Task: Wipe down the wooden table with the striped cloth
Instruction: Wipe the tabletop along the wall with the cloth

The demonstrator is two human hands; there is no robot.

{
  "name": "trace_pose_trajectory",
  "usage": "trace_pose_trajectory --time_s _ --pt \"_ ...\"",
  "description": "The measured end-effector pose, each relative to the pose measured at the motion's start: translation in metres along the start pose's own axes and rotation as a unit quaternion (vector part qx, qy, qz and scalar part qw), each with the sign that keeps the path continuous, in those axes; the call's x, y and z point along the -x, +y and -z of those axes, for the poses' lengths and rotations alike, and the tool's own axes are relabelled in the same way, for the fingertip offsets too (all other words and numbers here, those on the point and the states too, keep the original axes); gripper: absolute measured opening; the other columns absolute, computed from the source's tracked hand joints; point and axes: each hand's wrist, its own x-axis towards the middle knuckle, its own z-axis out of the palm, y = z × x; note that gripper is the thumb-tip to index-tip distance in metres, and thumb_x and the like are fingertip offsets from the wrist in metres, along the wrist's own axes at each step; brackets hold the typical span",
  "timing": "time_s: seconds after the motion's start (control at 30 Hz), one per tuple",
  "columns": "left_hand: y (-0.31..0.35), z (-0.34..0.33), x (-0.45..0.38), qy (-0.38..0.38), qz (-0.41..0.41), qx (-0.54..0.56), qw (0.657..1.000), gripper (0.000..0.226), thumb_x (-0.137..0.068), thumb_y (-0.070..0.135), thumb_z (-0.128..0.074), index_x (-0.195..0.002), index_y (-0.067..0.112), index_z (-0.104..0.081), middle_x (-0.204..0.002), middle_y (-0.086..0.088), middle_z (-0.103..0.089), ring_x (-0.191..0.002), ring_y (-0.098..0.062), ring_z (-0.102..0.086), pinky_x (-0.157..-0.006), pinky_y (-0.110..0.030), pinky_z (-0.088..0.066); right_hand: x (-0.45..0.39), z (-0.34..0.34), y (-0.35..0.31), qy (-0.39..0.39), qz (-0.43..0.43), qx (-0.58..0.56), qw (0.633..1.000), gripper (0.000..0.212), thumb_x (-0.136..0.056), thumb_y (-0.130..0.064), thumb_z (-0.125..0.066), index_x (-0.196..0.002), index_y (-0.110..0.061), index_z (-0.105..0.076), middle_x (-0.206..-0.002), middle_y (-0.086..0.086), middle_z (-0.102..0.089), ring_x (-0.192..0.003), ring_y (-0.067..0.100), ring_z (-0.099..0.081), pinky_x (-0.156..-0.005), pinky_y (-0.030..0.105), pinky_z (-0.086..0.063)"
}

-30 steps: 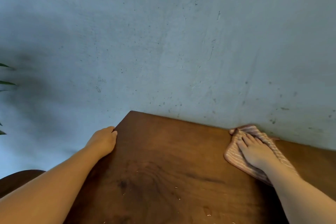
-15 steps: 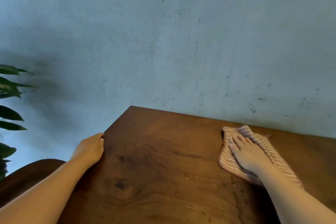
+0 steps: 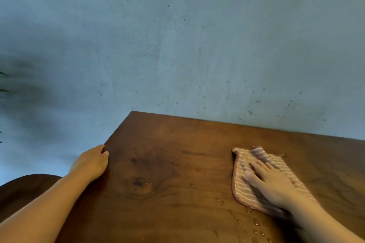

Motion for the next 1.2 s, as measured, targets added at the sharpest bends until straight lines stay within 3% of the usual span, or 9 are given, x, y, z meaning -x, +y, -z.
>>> trace_pose_trajectory --time_s 0.1,0.2,0.33,0.4,0.47,0.63,0.77,1.0,1.2 --pt "-0.01 0.002 0.009 0.01 0.007 0.007 1.0 0.038 -0.103 0.026 -0.031 -0.136 0.017 -0.047 -0.139 -0.01 -0.052 -0.12 -0.028 -0.052 -0.099 -0.039 -0.043 0.012 -0.008 0.006 -0.006 -0.04 0.048 0.998 0.08 -0.089 -0.074 -0.001 -0.157 -0.032 0.002 -0.166 -0.005 0.006 -0.152 0.015 0.006 -0.123 0.04 0.004" --pt "-0.011 0.002 0.014 0.014 0.019 0.028 0.999 0.039 -0.101 0.018 -0.031 -0.137 0.019 -0.046 -0.137 -0.01 -0.053 -0.116 -0.028 -0.054 -0.093 -0.037 -0.045 0.007 -0.015 -0.008 0.004 -0.062 0.056 0.997 0.131 -0.046 -0.09 0.032 -0.158 -0.031 0.0 -0.166 -0.004 0.007 -0.152 0.018 0.007 -0.123 0.041 0.001" --pt "-0.01 0.001 0.014 0.021 0.028 0.044 0.998 0.044 -0.098 0.014 -0.032 -0.14 0.019 -0.043 -0.138 -0.01 -0.052 -0.116 -0.028 -0.054 -0.092 -0.035 -0.046 -0.011 -0.026 -0.065 0.006 -0.036 0.067 0.997 0.159 -0.02 -0.086 0.043 -0.159 -0.026 -0.006 -0.166 0.004 0.007 -0.152 0.028 0.009 -0.123 0.047 0.0" --pt "-0.01 0.0 0.015 0.019 0.028 0.044 0.998 0.045 -0.098 0.013 -0.032 -0.142 0.02 -0.041 -0.139 -0.011 -0.051 -0.117 -0.029 -0.054 -0.093 -0.036 -0.046 -0.012 -0.031 -0.115 0.018 0.042 0.08 0.996 0.123 -0.059 -0.09 0.023 -0.158 -0.025 -0.011 -0.166 0.011 0.004 -0.152 0.033 0.006 -0.122 0.051 0.0" --pt "-0.009 -0.001 0.016 0.021 0.031 0.041 0.998 0.046 -0.098 0.014 -0.032 -0.143 0.02 -0.039 -0.139 -0.011 -0.051 -0.117 -0.029 -0.054 -0.094 -0.036 -0.047 -0.017 -0.039 -0.175 0.052 0.122 0.087 0.987 0.071 -0.094 -0.061 -0.011 -0.156 -0.026 -0.017 -0.165 0.015 0.0 -0.151 0.037 0.003 -0.121 0.053 -0.001" --pt "-0.011 -0.001 0.017 0.019 0.027 0.048 0.998 0.043 -0.097 0.013 -0.032 -0.138 0.02 -0.044 -0.134 -0.01 -0.054 -0.113 -0.029 -0.055 -0.087 -0.035 -0.046 -0.015 -0.055 -0.317 0.06 0.193 -0.011 0.979 0.065 -0.099 -0.055 -0.005 -0.157 -0.029 0.006 -0.166 0.006 0.005 -0.151 0.03 0.009 -0.122 0.049 0.004" --pt "-0.015 -0.001 0.011 0.025 0.014 0.057 0.998 0.035 -0.097 0.015 -0.033 -0.125 0.018 -0.054 -0.126 -0.011 -0.06 -0.105 -0.028 -0.057 -0.082 -0.034 -0.045 0.004 -0.053 -0.367 0.049 0.233 -0.009 0.971 0.06 -0.102 -0.052 -0.01 -0.157 -0.031 0.003 -0.165 0.007 0.009 -0.15 0.032 0.015 -0.121 0.049 0.009" --pt "-0.014 0.001 0.011 0.028 0.025 0.067 0.997 0.042 -0.099 0.017 -0.031 -0.138 0.017 -0.048 -0.138 -0.011 -0.053 -0.118 -0.029 -0.054 -0.094 -0.038 -0.044 0.009 -0.047 -0.311 0.045 0.243 -0.015 0.969 0.058 -0.101 -0.056 -0.007 -0.156 -0.039 -0.001 -0.165 -0.008 0.007 -0.152 0.019 0.011 -0.122 0.045 0.007" --pt "-0.009 0.004 0.019 0.036 0.028 0.069 0.997 0.038 -0.102 0.017 -0.029 -0.13 0.012 -0.054 -0.133 -0.012 -0.056 -0.115 -0.028 -0.055 -0.094 -0.035 -0.044 0.009 -0.029 -0.164 0.067 0.118 0.033 0.99 0.057 -0.102 -0.051 -0.009 -0.157 -0.036 -0.012 -0.165 -0.009 -0.005 -0.152 0.018 -0.007 -0.122 0.038 -0.004"
